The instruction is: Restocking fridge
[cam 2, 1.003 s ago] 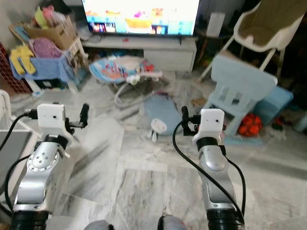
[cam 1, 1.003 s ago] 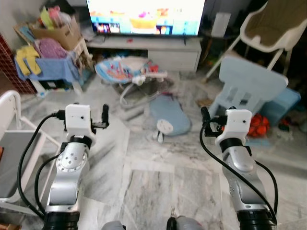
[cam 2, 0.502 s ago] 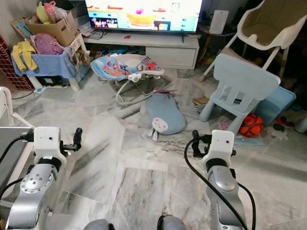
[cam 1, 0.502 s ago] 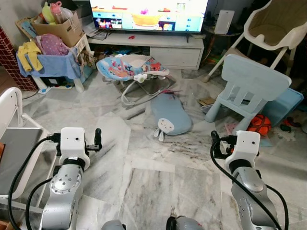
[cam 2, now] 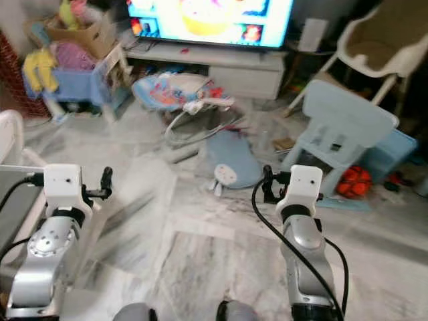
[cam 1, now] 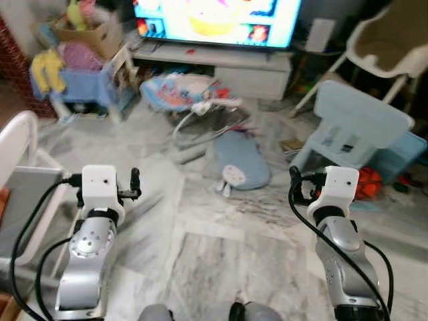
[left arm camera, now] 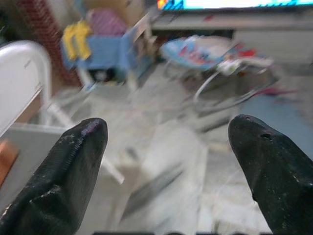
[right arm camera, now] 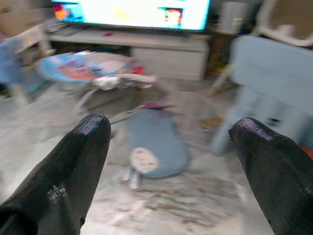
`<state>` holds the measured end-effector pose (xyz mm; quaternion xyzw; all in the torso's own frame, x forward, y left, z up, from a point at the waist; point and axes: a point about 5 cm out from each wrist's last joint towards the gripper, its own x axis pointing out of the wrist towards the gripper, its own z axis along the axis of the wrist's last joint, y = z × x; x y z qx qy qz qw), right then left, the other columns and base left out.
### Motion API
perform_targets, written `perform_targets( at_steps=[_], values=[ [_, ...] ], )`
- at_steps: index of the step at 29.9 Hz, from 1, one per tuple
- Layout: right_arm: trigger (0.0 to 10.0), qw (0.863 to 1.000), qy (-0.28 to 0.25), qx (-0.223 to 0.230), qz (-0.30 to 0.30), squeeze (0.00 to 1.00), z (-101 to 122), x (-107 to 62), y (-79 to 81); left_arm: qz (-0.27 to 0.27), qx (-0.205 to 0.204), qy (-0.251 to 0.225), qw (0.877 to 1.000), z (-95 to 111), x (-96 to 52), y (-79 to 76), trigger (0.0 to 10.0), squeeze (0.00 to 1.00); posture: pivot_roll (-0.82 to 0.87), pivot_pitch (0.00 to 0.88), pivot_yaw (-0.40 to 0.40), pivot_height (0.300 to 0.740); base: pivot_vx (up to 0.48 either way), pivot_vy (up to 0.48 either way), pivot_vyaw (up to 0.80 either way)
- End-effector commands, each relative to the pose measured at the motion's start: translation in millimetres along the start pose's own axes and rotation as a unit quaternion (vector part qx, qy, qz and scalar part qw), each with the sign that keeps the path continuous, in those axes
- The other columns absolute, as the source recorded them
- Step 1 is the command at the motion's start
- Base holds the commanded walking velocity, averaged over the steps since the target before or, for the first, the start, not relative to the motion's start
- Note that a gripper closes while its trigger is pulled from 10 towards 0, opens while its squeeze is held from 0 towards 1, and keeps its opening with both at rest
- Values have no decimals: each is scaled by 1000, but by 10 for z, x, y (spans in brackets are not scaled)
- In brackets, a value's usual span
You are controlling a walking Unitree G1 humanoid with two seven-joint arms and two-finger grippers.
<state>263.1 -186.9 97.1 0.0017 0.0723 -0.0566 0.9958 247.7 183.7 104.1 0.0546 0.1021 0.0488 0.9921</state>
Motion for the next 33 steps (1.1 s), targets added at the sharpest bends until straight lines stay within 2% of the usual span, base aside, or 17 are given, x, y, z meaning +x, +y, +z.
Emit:
perform_targets(
  at_steps=[1,9,15,20,25,33],
  values=[
    [10000,1000,1,-2,5,0,20,18,40,-15,15,-17,1000,89,-14,-34,10000,0,87,65,14,740,0,0,800],
    [10000,1000,3,2,4,0,14,17,25,-17,0,-12,1000,77,-17,-31,10000,0,86,72,17,740,0,0,800],
    [10000,1000,5,7,6,0,9,37,38,-31,-5,-21,999,163,54,-148,10000,0,87,74,13,740,0,0,800],
    [10000,1000,-1,8,-4,0,32,49,-3,-35,-3,-17,999,131,35,-148,10000,0,85,74,15,740,0,0,800],
    [10000,1000,2,26,-17,0,16,48,-43,-37,1,-13,999,109,17,-147,10000,0,88,75,14,740,0,116,0],
    [10000,999,-5,30,-10,0,56,77,-11,-47,6,-27,999,181,93,-217,10000,0,82,73,11,740,0,480,0]
  ],
)
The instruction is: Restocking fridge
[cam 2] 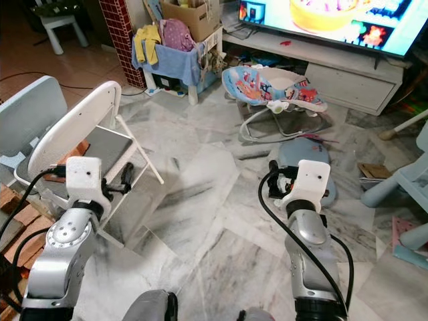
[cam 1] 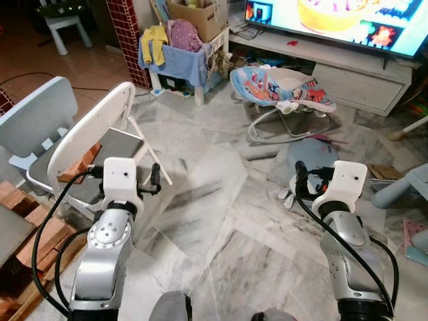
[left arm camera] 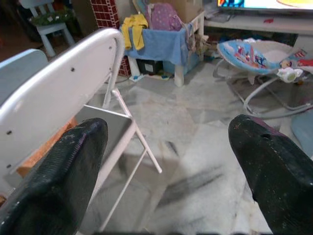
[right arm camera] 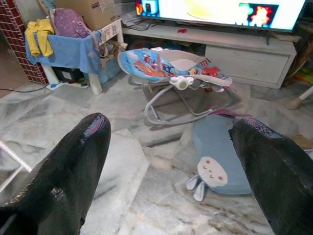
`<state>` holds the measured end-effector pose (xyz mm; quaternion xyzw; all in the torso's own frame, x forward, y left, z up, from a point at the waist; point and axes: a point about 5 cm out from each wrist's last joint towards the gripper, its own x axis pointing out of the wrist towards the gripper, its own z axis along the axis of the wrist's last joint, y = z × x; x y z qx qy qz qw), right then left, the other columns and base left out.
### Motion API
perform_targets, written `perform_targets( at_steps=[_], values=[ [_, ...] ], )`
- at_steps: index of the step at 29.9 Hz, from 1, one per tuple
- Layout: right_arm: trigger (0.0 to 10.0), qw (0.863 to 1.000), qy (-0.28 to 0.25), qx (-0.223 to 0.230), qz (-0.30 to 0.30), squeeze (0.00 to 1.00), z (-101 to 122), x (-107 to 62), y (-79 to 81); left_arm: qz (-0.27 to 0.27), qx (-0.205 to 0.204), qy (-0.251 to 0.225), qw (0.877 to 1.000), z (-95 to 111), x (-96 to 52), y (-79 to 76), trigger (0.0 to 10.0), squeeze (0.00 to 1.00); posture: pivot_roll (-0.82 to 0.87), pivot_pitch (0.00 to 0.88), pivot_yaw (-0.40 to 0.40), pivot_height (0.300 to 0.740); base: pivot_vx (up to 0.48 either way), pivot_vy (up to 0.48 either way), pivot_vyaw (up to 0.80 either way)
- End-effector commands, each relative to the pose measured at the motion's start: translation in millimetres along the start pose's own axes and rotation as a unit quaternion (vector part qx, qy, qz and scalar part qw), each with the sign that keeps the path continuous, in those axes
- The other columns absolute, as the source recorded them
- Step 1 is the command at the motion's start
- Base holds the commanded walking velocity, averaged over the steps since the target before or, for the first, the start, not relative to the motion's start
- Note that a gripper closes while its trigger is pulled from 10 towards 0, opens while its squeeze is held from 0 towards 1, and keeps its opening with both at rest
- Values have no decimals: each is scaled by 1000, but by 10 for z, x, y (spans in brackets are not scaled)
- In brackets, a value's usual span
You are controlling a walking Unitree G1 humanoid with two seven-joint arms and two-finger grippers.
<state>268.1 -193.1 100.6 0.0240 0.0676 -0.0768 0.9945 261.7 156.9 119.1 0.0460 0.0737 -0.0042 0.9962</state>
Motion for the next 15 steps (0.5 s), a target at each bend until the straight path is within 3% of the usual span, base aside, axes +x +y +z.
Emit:
perform_targets(
  at_steps=[1,9,15],
  values=[
    [10000,1000,-3,6,8,0,17,29,43,5,12,4,1000,-21,9,41,10000,0,83,71,9,740,0,480,0],
    [10000,1000,-3,2,5,0,19,45,16,9,22,-3,1000,-18,0,10,10000,0,84,70,4,740,0,480,0],
    [10000,1000,-7,-2,11,0,33,75,73,12,32,-19,999,12,-1,-10,10000,0,84,75,5,740,0,48,84]
  ],
)
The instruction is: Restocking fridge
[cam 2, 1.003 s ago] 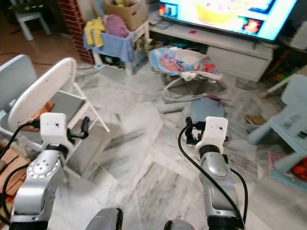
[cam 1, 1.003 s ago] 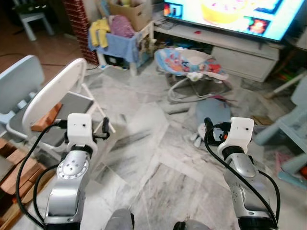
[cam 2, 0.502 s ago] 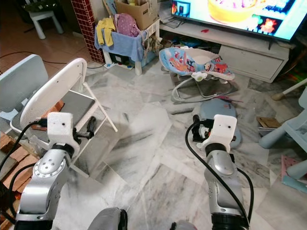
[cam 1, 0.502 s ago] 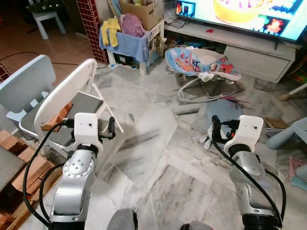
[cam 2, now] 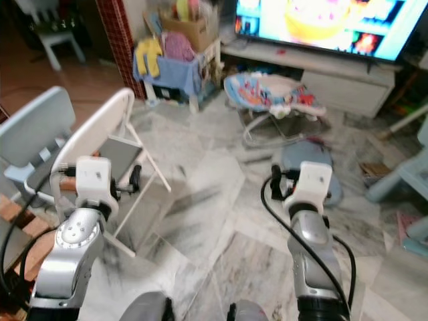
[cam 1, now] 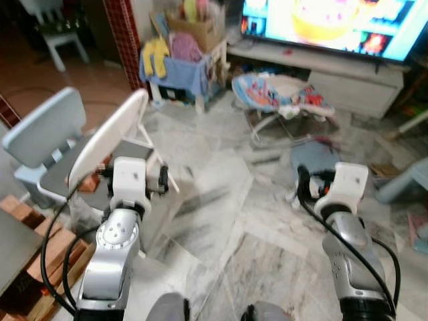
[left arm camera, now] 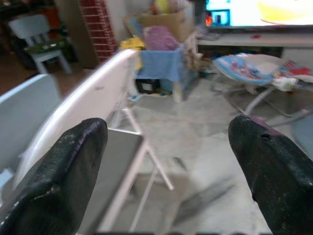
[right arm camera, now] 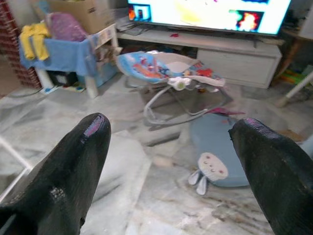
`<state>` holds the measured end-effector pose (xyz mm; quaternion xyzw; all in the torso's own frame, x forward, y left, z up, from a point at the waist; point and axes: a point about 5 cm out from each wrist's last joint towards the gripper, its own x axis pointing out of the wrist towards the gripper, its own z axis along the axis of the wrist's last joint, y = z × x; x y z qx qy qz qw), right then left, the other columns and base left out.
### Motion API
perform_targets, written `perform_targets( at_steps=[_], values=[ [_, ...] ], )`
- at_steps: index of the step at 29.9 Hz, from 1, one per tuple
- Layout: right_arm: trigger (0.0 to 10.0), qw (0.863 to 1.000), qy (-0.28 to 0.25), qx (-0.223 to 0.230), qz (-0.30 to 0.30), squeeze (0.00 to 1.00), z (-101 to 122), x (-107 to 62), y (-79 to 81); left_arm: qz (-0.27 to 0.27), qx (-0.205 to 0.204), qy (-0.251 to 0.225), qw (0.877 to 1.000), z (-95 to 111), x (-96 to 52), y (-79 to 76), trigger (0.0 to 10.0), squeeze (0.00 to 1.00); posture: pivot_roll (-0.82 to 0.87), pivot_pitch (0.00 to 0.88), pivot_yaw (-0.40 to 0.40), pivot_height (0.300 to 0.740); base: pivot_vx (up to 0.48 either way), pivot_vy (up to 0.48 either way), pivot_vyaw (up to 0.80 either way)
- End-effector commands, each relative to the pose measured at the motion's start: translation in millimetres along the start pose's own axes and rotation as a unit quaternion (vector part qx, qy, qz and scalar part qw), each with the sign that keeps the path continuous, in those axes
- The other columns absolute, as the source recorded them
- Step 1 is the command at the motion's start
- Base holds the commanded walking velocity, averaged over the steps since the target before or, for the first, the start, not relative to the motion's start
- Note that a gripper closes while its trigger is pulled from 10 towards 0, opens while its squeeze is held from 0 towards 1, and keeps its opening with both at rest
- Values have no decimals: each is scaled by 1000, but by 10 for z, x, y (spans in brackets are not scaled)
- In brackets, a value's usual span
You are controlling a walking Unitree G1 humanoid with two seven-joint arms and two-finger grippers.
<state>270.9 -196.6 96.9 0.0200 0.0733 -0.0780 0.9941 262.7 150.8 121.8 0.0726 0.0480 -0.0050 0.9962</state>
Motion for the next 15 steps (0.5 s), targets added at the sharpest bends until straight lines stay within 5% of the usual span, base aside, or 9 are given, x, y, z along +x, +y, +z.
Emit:
perform_targets(
  at_steps=[1,15],
  values=[
    [10000,1000,-12,2,13,0,65,37,105,9,5,7,1000,-24,-8,48,10000,0,84,75,5,740,0,0,506],
    [10000,1000,-10,-2,12,0,50,39,104,5,-5,15,1000,-43,-19,10,10000,0,82,81,2,740,0,0,787]
  ],
)
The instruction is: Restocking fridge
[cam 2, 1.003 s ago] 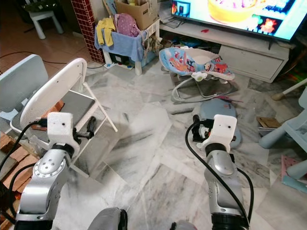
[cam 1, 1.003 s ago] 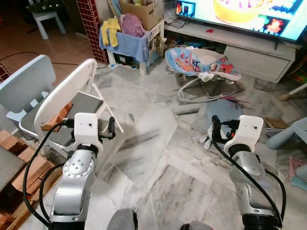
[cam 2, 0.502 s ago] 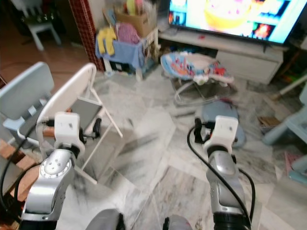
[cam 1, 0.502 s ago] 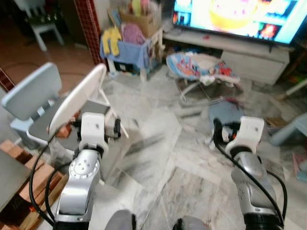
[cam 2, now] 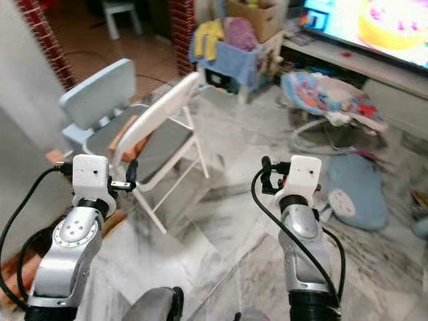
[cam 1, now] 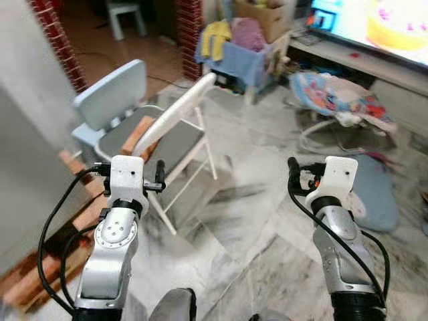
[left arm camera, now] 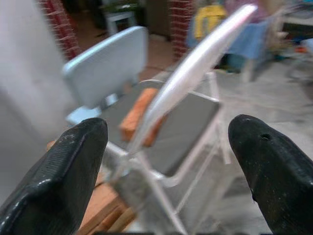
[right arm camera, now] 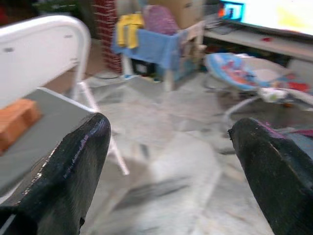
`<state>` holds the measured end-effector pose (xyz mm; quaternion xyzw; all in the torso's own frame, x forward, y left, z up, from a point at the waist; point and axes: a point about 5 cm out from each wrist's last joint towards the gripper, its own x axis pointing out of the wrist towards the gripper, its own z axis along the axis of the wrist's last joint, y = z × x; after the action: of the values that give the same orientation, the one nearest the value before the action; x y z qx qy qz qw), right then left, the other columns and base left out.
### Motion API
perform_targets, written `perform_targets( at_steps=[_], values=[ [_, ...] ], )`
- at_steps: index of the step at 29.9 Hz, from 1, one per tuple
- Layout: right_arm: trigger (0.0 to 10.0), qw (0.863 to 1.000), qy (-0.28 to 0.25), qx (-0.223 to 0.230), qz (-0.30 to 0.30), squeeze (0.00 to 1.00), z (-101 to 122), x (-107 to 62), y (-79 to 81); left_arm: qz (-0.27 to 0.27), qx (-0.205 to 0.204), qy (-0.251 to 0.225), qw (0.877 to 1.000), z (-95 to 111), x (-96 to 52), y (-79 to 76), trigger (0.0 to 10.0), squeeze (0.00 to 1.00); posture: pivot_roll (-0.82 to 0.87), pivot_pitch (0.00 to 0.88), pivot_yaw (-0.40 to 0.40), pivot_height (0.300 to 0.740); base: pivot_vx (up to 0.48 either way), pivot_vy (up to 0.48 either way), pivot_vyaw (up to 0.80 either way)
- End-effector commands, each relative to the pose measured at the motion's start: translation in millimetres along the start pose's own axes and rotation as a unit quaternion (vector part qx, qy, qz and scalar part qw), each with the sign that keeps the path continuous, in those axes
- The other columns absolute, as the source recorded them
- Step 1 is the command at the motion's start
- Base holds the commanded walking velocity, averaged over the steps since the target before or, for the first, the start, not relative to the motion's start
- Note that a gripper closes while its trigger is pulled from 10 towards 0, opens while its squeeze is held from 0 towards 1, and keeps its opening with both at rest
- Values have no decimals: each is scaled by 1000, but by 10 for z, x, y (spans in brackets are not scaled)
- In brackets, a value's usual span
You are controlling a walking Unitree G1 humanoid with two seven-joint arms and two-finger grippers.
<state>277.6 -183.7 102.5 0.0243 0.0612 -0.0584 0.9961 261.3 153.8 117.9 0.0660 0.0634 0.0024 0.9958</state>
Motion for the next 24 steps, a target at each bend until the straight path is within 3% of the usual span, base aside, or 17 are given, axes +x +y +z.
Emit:
perform_targets(
  at_steps=[1,6,15,22,24],
  values=[
    [10000,1000,3,-5,-9,0,-19,0,-33,1,5,-1,1000,-9,-9,-9,10000,0,83,84,1,740,0,0,800],
    [10000,1000,7,-3,-11,0,-46,-7,-32,-13,-12,5,1000,-27,-26,-41,10000,0,84,83,1,740,0,0,800],
    [10000,1000,-8,-7,-20,0,7,15,-67,-8,-6,-2,1000,34,-27,-31,10000,0,80,69,20,740,0,0,617],
    [10000,999,-18,1,-30,0,53,42,-130,1,-1,9,1000,-12,-101,87,10000,0,98,40,23,740,0,0,0],
    [10000,999,-14,9,-36,0,10,4,-171,8,3,19,1000,-68,-188,148,10000,0,110,26,17,740,0,0,0]
  ],
)
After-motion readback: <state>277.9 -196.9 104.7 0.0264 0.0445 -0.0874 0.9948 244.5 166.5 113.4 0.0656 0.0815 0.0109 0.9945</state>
